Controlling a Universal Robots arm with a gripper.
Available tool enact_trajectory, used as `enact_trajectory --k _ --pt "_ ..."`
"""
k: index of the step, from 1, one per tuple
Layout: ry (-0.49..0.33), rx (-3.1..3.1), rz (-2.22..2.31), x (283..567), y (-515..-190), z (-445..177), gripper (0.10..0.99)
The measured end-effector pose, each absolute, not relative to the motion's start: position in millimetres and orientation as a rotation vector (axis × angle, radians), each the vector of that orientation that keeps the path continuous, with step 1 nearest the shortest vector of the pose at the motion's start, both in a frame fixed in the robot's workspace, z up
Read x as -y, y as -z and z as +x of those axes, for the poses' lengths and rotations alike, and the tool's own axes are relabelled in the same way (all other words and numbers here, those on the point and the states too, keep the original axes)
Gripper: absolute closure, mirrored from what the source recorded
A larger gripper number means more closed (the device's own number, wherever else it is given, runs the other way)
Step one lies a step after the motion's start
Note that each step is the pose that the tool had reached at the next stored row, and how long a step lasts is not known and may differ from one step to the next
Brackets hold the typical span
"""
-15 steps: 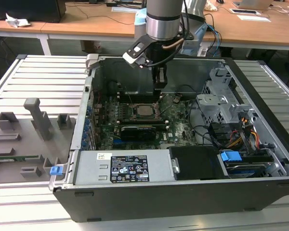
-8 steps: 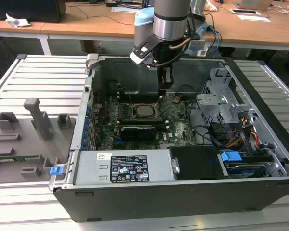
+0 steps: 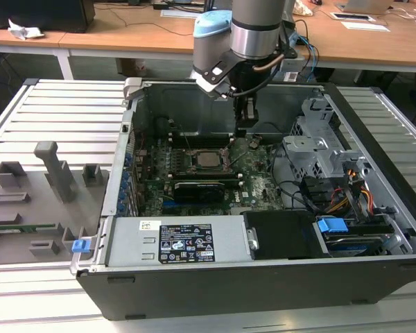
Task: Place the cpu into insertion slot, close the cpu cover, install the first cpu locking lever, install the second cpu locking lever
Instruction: 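Close the cpu cover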
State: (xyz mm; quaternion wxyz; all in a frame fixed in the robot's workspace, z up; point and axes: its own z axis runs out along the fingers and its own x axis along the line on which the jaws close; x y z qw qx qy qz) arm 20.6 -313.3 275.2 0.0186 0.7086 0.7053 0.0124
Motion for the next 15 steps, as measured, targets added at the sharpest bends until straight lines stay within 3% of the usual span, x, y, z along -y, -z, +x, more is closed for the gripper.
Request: enact_trajectory --k 15 --pt "-0.035 -2.192 2.202 313 -275 47 0.976"
